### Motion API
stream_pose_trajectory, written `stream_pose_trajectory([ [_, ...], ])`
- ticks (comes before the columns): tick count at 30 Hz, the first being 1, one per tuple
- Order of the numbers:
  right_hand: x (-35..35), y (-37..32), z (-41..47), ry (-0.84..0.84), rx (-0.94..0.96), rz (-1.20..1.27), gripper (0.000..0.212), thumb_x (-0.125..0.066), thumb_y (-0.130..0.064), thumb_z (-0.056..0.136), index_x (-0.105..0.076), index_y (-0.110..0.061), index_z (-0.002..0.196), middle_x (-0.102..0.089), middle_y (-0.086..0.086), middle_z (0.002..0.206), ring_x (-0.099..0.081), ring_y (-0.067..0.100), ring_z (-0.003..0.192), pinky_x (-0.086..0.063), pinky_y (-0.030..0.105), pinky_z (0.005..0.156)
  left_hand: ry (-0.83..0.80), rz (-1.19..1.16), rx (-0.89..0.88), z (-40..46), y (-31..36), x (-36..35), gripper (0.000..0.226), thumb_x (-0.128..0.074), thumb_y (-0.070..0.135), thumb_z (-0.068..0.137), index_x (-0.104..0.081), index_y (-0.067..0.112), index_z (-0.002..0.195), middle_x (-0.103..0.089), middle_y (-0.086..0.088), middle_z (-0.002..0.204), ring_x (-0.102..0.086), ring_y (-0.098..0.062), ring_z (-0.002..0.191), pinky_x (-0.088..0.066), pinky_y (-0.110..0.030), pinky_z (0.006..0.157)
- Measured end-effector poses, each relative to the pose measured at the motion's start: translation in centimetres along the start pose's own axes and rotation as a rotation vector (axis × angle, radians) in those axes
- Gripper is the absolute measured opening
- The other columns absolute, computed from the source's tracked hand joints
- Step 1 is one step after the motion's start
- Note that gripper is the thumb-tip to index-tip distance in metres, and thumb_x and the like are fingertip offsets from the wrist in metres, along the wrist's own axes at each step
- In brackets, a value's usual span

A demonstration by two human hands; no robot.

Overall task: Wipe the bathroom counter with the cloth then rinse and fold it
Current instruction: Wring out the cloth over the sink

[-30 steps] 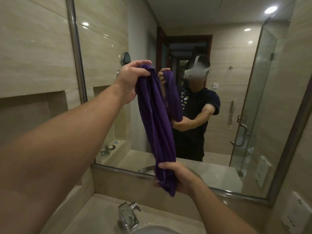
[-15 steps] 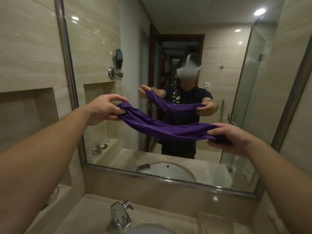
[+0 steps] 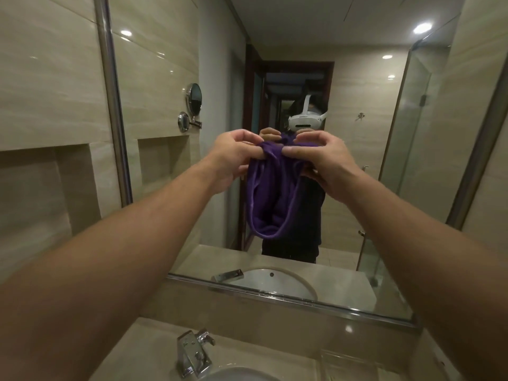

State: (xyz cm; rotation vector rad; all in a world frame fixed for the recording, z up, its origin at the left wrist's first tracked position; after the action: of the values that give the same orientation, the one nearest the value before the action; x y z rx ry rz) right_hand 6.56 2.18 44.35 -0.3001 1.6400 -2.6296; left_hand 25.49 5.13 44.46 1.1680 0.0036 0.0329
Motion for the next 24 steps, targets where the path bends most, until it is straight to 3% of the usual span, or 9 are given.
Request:
stream_pose_trajectory([
  [5,-3.7,1.4,-1.5,-0.03,-0.095,0.311,0.039,-0.075,-0.045,0.084,-0.069,-0.023,0.116,-0.074,0.006,0.111,-0.072,0.026,0.104,-0.055,0.044,0.094,0.059,-0.051,0.02,-0.2,-0.4,-2.4,0.011,-0.066,0.0,0.087,-0.068,0.009,0.093,-0.069,-0.007,0.085,-0.069,-0.022,0.082,-0.056,-0.028,0.068],
  [7,-4.6,1.7,-1.6,0.087,-0.101,0.286,0.041,-0.076,-0.048,0.084,-0.067,-0.024,0.116,-0.073,0.004,0.108,-0.072,0.022,0.101,-0.055,0.042,0.093,-0.001,-0.134,0.057,-0.7,-0.7,-2.8,0.012,-0.061,0.006,0.089,-0.072,0.01,0.091,-0.071,-0.006,0.083,-0.068,-0.022,0.083,-0.055,-0.029,0.075],
  [10,-4.3,2.2,-1.6,0.241,-0.122,0.24,0.036,-0.078,-0.038,0.083,-0.066,-0.023,0.113,-0.072,0.0,0.103,-0.07,0.017,0.096,-0.056,0.037,0.089,-0.115,-0.427,0.139,-1.5,-1.6,-2.4,0.027,-0.048,0.011,0.091,-0.072,0.009,0.103,-0.072,-0.007,0.093,-0.067,-0.02,0.081,-0.055,-0.028,0.077],
  [13,-4.7,2.8,-1.7,0.328,-0.097,0.134,0.021,-0.079,-0.028,0.08,-0.068,-0.024,0.098,-0.072,-0.002,0.095,-0.07,0.016,0.091,-0.057,0.039,0.09,0.205,-0.437,0.246,-2.1,-4.6,-3.7,0.02,-0.052,0.021,0.094,-0.07,0.011,0.095,-0.071,-0.005,0.086,-0.065,-0.018,0.072,-0.052,-0.024,0.061],
  [15,-4.9,2.8,-1.7,0.367,-0.082,0.127,0.016,-0.077,-0.025,0.08,-0.066,-0.024,0.092,-0.071,-0.001,0.092,-0.069,0.017,0.09,-0.057,0.04,0.09,0.336,-0.424,0.453,-2.7,-7.7,-4.7,0.031,-0.053,0.038,0.094,-0.068,0.011,0.096,-0.072,-0.007,0.095,-0.064,-0.023,0.08,-0.054,-0.03,0.073],
  [17,-4.5,2.5,-1.8,0.391,-0.055,0.131,0.012,-0.075,-0.023,0.081,-0.064,-0.022,0.088,-0.069,0.0,0.088,-0.068,0.018,0.089,-0.057,0.041,0.089,0.148,-0.473,0.719,-4.3,-10.2,-5.2,0.056,-0.05,0.063,0.09,-0.069,0.015,0.111,-0.074,-0.013,0.112,-0.066,-0.034,0.1,-0.05,-0.051,0.097],
  [19,-3.8,2.2,-1.8,0.38,0.006,0.096,0.009,-0.072,-0.018,0.081,-0.066,-0.018,0.088,-0.067,-0.001,0.082,-0.067,0.017,0.084,-0.058,0.04,0.086,-0.082,-0.581,0.864,-5.6,-11.2,-5.5,0.077,-0.047,0.081,0.081,-0.065,0.02,0.124,-0.07,-0.02,0.119,-0.063,-0.046,0.109,-0.046,-0.065,0.095],
  [21,-3.5,2.0,-2.0,0.343,0.068,0.036,0.012,-0.071,-0.014,0.081,-0.068,-0.011,0.093,-0.066,-0.001,0.078,-0.064,0.014,0.077,-0.058,0.035,0.081,-0.182,-0.737,0.855,-6.1,-10.8,-6.1,0.088,-0.043,0.086,0.079,-0.06,0.017,0.131,-0.068,-0.025,0.12,-0.06,-0.051,0.109,-0.046,-0.067,0.092],
  [24,-3.5,1.8,-2.3,0.25,0.139,0.012,0.012,-0.07,-0.011,0.082,-0.066,-0.006,0.091,-0.065,0.003,0.078,-0.063,0.014,0.074,-0.057,0.031,0.075,-0.109,-0.894,0.824,-5.7,-9.1,-7.4,0.078,-0.054,0.077,0.082,-0.063,0.015,0.127,-0.072,-0.026,0.11,-0.064,-0.046,0.106,-0.053,-0.056,0.095],
])
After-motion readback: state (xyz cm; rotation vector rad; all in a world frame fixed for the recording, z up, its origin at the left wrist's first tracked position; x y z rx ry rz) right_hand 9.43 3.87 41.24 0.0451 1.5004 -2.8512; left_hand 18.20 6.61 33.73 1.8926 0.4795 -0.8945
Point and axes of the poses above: each hand's wrist, its own z-axis towards the middle knuckle, its own x-axis out of the back of the hand, y = z × x, the point moved 1 cm from there along z, towards the middle knuckle
